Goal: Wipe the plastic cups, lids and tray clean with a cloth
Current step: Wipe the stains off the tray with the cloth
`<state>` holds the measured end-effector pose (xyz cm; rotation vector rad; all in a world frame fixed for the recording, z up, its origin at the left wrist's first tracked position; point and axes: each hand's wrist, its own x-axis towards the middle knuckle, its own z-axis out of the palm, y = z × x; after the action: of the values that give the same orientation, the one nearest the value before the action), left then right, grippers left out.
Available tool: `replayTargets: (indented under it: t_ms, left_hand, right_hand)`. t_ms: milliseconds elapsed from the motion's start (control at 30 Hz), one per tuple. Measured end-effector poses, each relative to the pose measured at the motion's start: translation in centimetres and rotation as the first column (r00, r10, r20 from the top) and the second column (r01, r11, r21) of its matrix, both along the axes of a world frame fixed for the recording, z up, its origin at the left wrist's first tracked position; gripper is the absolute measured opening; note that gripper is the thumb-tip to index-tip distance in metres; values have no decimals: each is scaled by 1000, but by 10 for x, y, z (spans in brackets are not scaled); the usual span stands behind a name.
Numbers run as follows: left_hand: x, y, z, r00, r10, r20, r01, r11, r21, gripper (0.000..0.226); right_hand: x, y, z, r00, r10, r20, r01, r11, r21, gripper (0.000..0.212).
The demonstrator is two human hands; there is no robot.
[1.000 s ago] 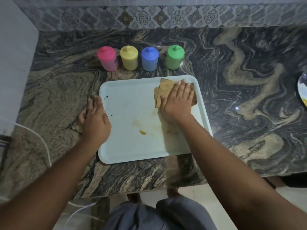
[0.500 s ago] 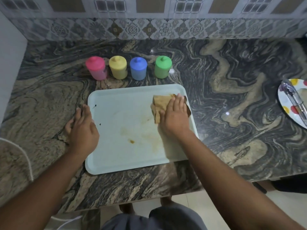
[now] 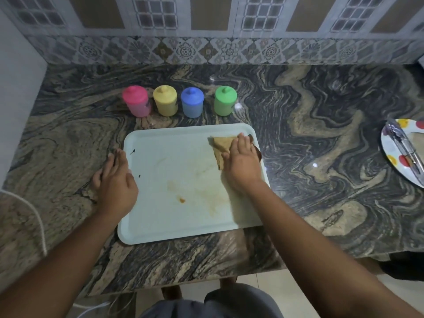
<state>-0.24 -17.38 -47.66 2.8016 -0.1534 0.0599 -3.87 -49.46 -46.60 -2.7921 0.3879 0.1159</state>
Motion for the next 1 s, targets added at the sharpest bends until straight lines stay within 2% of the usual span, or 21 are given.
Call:
replayTargets:
  t_ms: [100,233,267,400,500,600,667,733,800,867,933,1000]
  left_hand:
    - [1,0,-2,1000,-6,-4,6,1000,4,63]
    - [2,0,-2,1000,0,-4,0,1000,13,65]
    - [2,0,-1,1000,2,-7,-2,1000,14,66]
    - [1,0,-1,1000,1,-11,-1,1000,24,67]
    - [1,0,-2,1000,-3,-5,3,1000,22,65]
    - [2,0,-3,1000,-6,1,6,1000,25,64]
    - [2,1,-3,1000,-5,-3,5,1000,21,63]
    - [2,1,-3,1000,-5,-9,5,1000,20,61]
    - [2,1,-2,1000,-13,-5,13,1000,28,59]
    - [2,1,-1,1000,-20,-5,20,999,46,58]
    - [2,0,-1,1000,-16,-17,17,998,61,59]
    - [2,-1,0,1000,-18,-21,19,998,65,59]
  right_hand:
    - [30,29,4,1000,-21,15,20,999,45,66]
    - [-9,42,3,968,242,70,-246,968,54,64]
    - [-19,34,3,970,232,70,-236,971,47,64]
    - [-8,5,0,1000,-10,-7,9,1000,-27,68]
    - [26,24,5,999,-45,-22,45,999,1,68]
    - [21,66,8,991,133,3,-133,990,55,73]
    - [-18,93,9,949,316,-5,-315,947,65,78]
    - [-63,97,10,911,411,-40,-409,910,65,83]
    - [-88,71,8,932,350,-93,-349,937,24,85]
    - [-83,35,6,980,146,-133,-154,987,-49,86]
    - [-54,21,9,989,-18,-149,9,998,-65,86]
    - [-21,46,7,993,-29,-119,20,997,-74,86]
